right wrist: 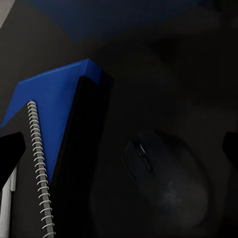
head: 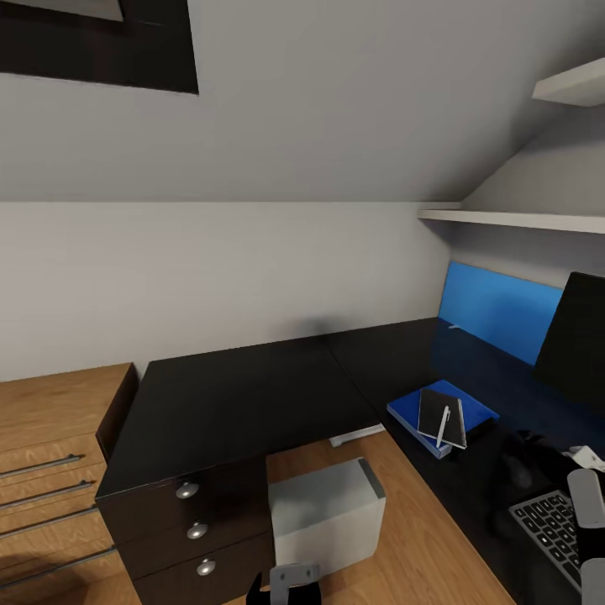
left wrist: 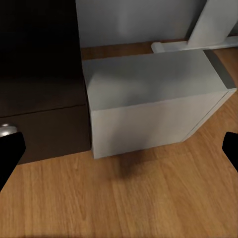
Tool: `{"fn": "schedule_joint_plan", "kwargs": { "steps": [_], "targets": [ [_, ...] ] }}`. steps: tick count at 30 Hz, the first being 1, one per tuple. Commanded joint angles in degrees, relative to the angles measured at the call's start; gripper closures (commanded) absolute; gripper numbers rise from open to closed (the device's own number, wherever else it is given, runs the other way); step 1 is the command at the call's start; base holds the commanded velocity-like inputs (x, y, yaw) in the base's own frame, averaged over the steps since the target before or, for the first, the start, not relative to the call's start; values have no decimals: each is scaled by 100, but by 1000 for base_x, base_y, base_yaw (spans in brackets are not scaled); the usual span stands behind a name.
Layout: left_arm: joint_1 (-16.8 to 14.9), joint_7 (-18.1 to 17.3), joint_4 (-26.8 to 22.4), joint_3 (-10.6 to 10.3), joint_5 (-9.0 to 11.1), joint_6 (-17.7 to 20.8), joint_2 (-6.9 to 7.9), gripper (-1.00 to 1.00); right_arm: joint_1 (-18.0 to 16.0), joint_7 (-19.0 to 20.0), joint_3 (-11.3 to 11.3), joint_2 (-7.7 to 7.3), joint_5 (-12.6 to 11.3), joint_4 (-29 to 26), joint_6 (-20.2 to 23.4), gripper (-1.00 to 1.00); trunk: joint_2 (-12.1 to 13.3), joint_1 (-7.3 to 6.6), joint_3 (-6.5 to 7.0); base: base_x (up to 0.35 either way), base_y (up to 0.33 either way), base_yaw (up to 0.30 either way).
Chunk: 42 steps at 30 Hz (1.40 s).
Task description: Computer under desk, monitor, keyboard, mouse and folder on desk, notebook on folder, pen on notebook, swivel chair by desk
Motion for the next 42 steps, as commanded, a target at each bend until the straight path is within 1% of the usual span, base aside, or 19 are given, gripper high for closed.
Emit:
{"fn": "schedule_joint_plan", "kwargs": {
  "steps": [1,5,10,11,12,17,20,29,35,42],
  "targets": [
    [-11,19,-4,-21,44,-40,0,-100,-3,-45,0,2,-60,-9,26,-100,-4,0,-6,0,0,0],
    [-11,19,-3,-21,45,-40,0,-100,-3,-47,35,30,-57,-9,30,-100,-4,0,-6,0,0,0],
    [-11,19,-2,-21,44,-40,0,-100,-3,-50,137,43,-56,-9,31,-100,-4,0,-6,0,0,0],
    [-11,19,-2,-28,43,-40,0,-100,-3,-51,154,45,-56,-6,31,-100,-4,0,-6,0,0,0],
    [-11,19,-2,-80,44,-40,2,-100,-3,-52,170,46,-56,4,32,-100,-4,0,-6,0,0,0],
    [-11,19,-2,-206,42,-40,2,-100,-3,-49,188,55,-56,30,32,-100,-4,0,-6,0,0,0],
    [-12,19,-2,-232,39,-40,1,-100,-3,-46,193,66,-56,36,32,-100,-4,0,-6,0,0,0],
    [-11,19,-4,-256,30,-47,1,-100,-3,-71,204,118,-43,70,29,-100,-4,0,-6,0,0,0],
    [-11,19,-3,-258,28,-49,0,-100,-3,-79,209,118,-32,224,20,-100,-4,0,-6,0,0,0],
    [-12,19,-5,-258,28,-49,0,-100,-3,-79,210,111,-30,277,7,-100,-4,0,-6,0,0,0]
  ]
}}
